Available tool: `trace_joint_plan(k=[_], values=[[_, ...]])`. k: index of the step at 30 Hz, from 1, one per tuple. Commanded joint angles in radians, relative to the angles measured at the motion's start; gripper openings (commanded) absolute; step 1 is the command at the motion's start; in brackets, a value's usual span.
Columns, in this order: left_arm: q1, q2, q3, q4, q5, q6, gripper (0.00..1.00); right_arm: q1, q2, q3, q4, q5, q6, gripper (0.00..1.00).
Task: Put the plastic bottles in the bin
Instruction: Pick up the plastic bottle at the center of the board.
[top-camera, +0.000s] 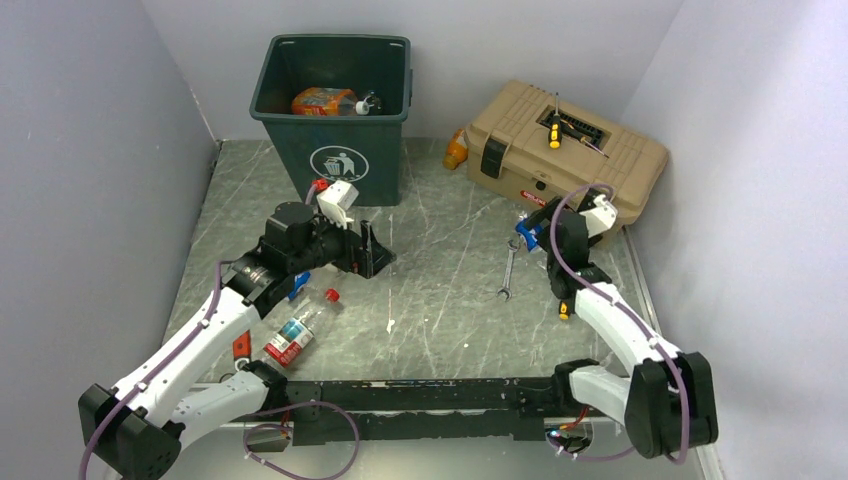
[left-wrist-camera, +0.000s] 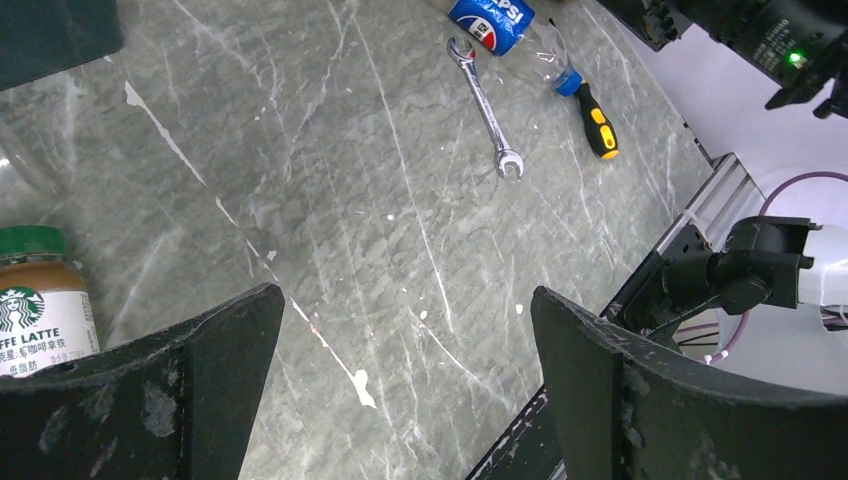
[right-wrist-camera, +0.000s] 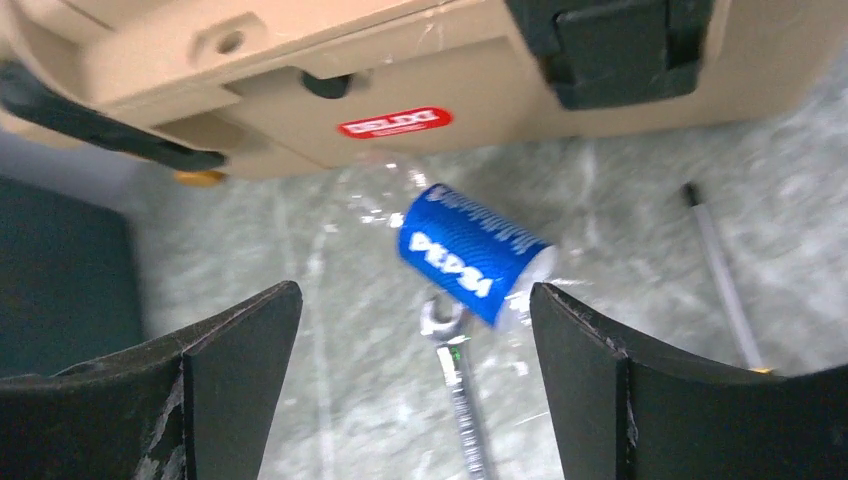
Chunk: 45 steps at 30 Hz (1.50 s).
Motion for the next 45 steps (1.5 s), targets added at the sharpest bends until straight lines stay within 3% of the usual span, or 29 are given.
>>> trace_joint_plan(k=[1, 12, 23, 28, 32, 36, 41, 45], values=[[-0.004, 0.005, 0.033, 0.025, 0.03, -0.004, 0.99, 0.004, 0.114, 0.064, -0.102, 0.097, -0.302, 0.89], [-0.006, 0.02, 0.033, 0.019, 0.021, 0.003, 1.0, 0.006, 0.29, 0.143, -0.102, 0.063, -0.424, 0.9], [-0.006, 0.016, 0.034, 0.02, 0.026, 0.006, 1.0, 0.009, 0.476, 0.283, -0.293, -0.117, -0.37, 0.88], [-0.006, 0.01, 0.032, 0.018, 0.018, 0.009, 0.99, 0.014, 0.48, 0.283, -0.303, -0.171, -0.359, 0.87], [-0.006, 0.015, 0.035, 0.016, 0.021, 0.01, 0.99, 0.034, 0.491, 0.289, -0.319, -0.196, -0.358, 0.79], [-0.006, 0.019, 0.035, 0.013, 0.015, 0.012, 0.99, 0.048, 0.482, 0.268, -0.307, -0.187, -0.355, 0.61], [-0.006, 0.011, 0.034, 0.01, -0.012, 0.016, 1.0, 0.062, 0.378, 0.258, -0.306, -0.182, -0.369, 0.42], [-0.005, -0.002, 0.033, 0.005, -0.06, 0.028, 0.99, 0.083, 0.242, 0.28, -0.359, -0.201, -0.383, 0.36]])
